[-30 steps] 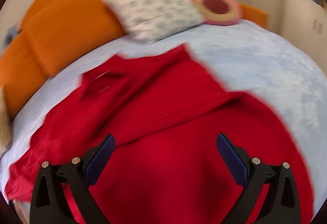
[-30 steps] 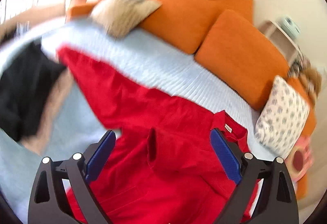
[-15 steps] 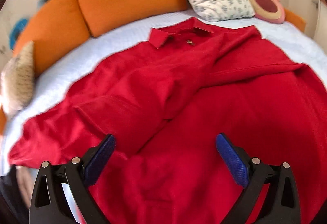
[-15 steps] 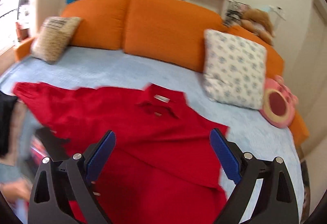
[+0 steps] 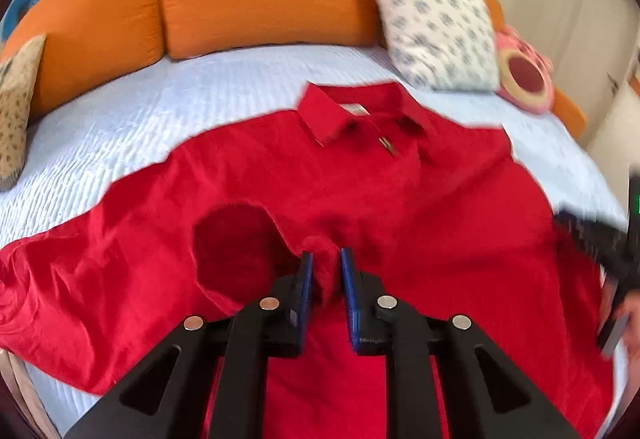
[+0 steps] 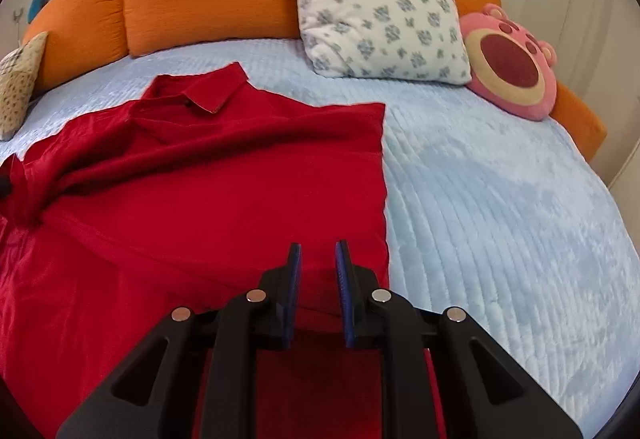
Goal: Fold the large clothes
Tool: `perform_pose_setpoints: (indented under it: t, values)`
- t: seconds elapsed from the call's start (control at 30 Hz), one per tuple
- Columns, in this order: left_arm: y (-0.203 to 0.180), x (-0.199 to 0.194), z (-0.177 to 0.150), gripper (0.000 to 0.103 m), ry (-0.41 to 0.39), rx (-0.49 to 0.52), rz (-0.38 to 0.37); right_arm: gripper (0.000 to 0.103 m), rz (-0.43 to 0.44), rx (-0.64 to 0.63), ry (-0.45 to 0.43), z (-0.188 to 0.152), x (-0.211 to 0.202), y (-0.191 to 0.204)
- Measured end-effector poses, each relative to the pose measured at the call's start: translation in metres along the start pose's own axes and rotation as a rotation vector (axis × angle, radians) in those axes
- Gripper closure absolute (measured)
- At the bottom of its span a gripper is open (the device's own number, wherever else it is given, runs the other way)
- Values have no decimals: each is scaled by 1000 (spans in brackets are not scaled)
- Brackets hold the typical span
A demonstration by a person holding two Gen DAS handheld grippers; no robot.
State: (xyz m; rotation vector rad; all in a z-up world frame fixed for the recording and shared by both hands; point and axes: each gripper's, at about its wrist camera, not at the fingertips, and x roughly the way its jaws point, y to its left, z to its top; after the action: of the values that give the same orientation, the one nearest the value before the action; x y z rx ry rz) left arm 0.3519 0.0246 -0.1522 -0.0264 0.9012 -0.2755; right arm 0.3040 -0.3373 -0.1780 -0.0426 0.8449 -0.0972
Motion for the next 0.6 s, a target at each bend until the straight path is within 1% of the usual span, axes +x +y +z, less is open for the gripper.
perform_pose_setpoints:
  t: [0.03, 0.07, 0.13, 0.17, 0.2, 0.27, 0.37, 0.4, 0.47, 0.5, 0.57, 0.6]
  values:
    - [7, 2, 8, 84, 1, -24, -1, 85, 6, -1, 8, -2, 3, 1]
    - [18, 4, 20, 84, -6, -61, 17, 85, 10, -3, 17, -4, 6, 1]
    - [35, 8, 35, 84, -17, -114, 39, 85, -8, -26, 15, -6, 7, 4]
    - [47, 13, 45, 84, -16, -153, 60, 85, -23, -41, 11, -7, 6, 6]
    - [54, 16, 50, 84, -16, -170, 78, 85, -36, -49, 6, -7, 5, 9]
    - [73, 29, 60, 84, 1, -214, 139, 85, -56, -56, 5, -7, 6, 8]
    - [90, 48, 61, 84, 39, -239, 202, 85, -97, -73, 12, -7, 9, 8]
    - [97, 57, 58, 84, 54, -248, 246, 85, -109, -79, 18, -8, 11, 8]
    - [105, 67, 54, 83, 67, -257, 295, 85, -117, -80, 26, -10, 14, 7]
    - [115, 74, 50, 83, 79, -277, 314, 85, -114, -73, 33, -12, 16, 6]
    - [131, 84, 45, 84, 108, -313, 313, 86, -112, -73, 49, -16, 22, 4]
    - [136, 92, 39, 84, 128, -313, 324, 86, -112, -77, 57, -18, 25, 4]
